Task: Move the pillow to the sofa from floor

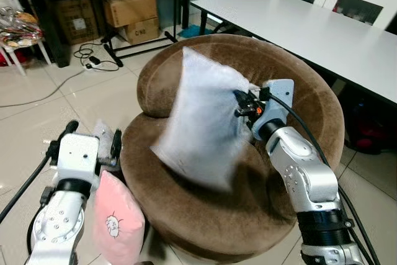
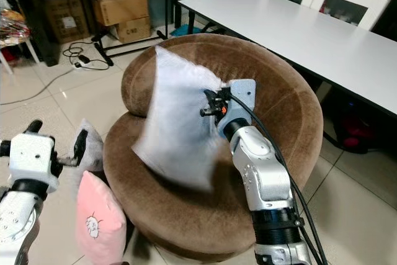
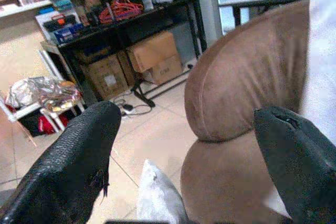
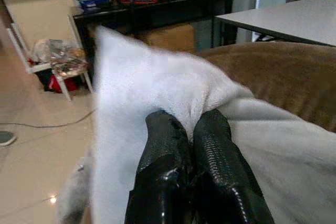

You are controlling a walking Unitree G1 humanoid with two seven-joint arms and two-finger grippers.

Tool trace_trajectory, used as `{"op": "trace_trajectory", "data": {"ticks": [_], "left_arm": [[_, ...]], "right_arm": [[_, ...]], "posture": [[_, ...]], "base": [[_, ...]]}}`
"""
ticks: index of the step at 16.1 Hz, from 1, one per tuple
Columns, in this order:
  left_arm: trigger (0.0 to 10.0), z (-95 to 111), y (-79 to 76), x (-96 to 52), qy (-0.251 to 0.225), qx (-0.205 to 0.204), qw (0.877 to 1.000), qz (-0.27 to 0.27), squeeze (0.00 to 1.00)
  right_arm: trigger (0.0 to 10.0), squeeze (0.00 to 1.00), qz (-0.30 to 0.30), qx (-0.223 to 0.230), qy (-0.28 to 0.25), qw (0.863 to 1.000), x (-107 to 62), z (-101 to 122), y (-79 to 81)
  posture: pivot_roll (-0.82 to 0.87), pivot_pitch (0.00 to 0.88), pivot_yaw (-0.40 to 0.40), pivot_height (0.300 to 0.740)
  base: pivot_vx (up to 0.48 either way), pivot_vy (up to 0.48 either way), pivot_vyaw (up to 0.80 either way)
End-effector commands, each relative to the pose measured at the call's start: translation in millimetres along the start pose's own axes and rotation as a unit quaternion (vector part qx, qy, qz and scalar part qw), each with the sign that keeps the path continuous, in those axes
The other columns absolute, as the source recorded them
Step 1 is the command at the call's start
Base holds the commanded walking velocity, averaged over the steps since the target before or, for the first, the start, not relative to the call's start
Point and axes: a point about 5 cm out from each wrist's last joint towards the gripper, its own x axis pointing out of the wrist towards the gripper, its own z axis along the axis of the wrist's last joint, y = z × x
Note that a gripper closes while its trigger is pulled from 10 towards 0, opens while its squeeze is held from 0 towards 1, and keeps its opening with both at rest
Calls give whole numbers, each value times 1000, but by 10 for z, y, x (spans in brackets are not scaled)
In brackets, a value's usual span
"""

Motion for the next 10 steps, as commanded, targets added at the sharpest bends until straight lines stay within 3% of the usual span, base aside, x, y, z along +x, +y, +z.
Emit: {"op": "trace_trajectory", "data": {"ticks": [1, 5, 7, 8, 10], "left_arm": [[10000, 29, -31, 0, -5, 7, 1000, -14, 0], [10000, -8, -39, -80, 6, 11, 999, -40, 0], [10000, -22, -45, -126, 16, 22, 997, -71, 0], [10000, -24, -46, -133, 17, 24, 997, -76, 0], [10000, -24, -43, -162, 22, 33, 995, -95, 0]], "right_arm": [[10000, 0, 10, -7, -29, 999, 34, 168, 35], [10000, 0, 33, -11, 19, 999, 251, 101, 212], [10000, 0, 42, 19, 69, 997, 490, 56, 409], [10000, 0, 45, 25, 72, 996, 532, 68, 448], [10000, 0, 2, 20, 75, 997, 724, 120, 494]], "posture": [[89, 0, -82, 740], [108, 0, -98, 740], [119, 0, -102, 740], [119, 0, -102, 740], [143, 0, -118, 740]], "base": [[0, 0, 0], [0, 0, 0], [0, 0, 0], [0, 0, 0], [0, 0, 0]]}}
